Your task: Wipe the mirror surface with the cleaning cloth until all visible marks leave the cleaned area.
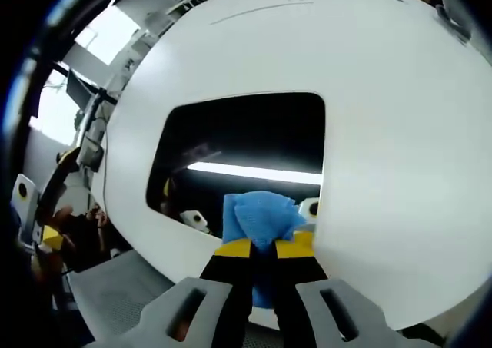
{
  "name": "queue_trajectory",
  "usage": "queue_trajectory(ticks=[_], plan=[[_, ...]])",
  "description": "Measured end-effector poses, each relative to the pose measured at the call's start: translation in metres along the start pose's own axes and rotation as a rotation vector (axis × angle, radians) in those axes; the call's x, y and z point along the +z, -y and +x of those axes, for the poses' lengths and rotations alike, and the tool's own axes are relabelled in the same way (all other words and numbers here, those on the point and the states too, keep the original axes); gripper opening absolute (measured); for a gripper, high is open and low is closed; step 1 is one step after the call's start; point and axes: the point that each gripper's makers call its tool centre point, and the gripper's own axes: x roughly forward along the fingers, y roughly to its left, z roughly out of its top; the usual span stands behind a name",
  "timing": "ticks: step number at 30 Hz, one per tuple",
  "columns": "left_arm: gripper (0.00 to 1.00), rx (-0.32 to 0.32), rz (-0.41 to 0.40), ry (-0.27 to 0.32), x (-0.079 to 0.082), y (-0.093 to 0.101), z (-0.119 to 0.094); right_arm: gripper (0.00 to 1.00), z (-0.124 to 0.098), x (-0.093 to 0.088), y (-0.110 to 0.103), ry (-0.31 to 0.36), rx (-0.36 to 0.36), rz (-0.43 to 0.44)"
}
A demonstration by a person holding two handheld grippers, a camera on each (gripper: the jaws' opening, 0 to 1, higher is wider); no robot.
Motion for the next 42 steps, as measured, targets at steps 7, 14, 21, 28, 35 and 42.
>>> queue_trajectory(ticks=[7, 14, 21, 28, 35, 42], plan=[[1.00, 0.006, 0.004, 0.002, 0.000, -0.003, -0.002, 0.04, -0.002, 0.000, 0.007, -0.001, -0.010, 0.003], [1.00, -0.004, 0.000, 0.002, 0.000, 0.001, 0.000, 0.04, -0.004, -0.001, 0.011, 0.003, -0.015, 0.010], [1.00, -0.011, 0.003, 0.002, 0.001, 0.003, 0.001, 0.04, -0.006, -0.001, 0.014, 0.009, -0.021, 0.019], [1.00, -0.014, 0.004, -0.002, 0.000, 0.005, 0.002, 0.04, -0.006, -0.001, 0.016, 0.014, -0.021, 0.026], [1.00, -0.020, 0.010, -0.004, 0.002, 0.007, 0.003, 0.04, -0.008, 0.003, 0.017, 0.014, -0.030, 0.017], [1.00, -0.013, 0.007, -0.004, 0.004, 0.003, 0.002, 0.04, -0.007, 0.005, 0.018, 0.005, -0.032, 0.007]])
